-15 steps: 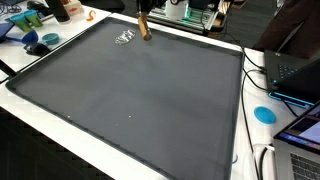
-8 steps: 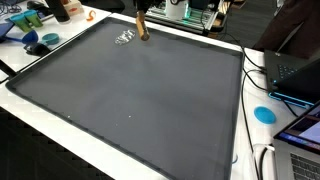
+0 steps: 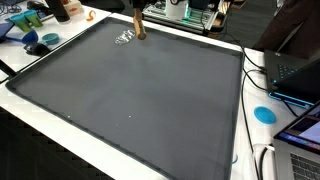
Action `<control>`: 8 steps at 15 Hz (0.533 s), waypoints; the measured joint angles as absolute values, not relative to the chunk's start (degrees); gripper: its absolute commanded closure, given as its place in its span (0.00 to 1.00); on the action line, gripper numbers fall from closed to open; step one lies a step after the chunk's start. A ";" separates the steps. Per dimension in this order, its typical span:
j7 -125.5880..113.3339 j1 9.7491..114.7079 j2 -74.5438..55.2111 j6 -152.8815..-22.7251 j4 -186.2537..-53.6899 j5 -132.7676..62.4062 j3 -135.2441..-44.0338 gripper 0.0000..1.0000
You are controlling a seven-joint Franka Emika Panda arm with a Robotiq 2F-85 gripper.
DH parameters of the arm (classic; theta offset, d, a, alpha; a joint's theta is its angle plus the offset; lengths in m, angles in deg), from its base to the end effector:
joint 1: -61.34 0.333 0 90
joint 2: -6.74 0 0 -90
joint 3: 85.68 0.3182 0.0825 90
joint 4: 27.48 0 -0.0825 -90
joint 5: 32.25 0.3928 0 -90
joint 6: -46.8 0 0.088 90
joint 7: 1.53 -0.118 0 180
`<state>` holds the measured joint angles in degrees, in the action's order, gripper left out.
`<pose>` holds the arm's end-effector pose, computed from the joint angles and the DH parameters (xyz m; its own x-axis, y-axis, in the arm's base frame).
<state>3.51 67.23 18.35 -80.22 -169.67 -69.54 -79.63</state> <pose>0.4502 0.0691 0.3516 0.7731 0.6000 -0.2055 0.6175 -0.6379 0.4602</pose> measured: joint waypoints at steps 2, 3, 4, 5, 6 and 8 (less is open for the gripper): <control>4.00 67.00 18.35 -80.22 -169.39 -69.37 -80.09 0.75; 4.28 66.82 18.35 -80.21 -169.18 -69.30 -80.29 0.75; 4.49 66.65 18.35 -80.21 -168.98 -69.23 -80.46 0.75; 4.72 66.48 18.35 -80.21 -168.76 -69.14 -80.65 0.75; 4.98 66.32 18.35 -80.21 -168.55 -69.04 -80.84 0.75; 5.89 66.04 18.35 -80.21 -168.16 -68.47 -81.40 0.75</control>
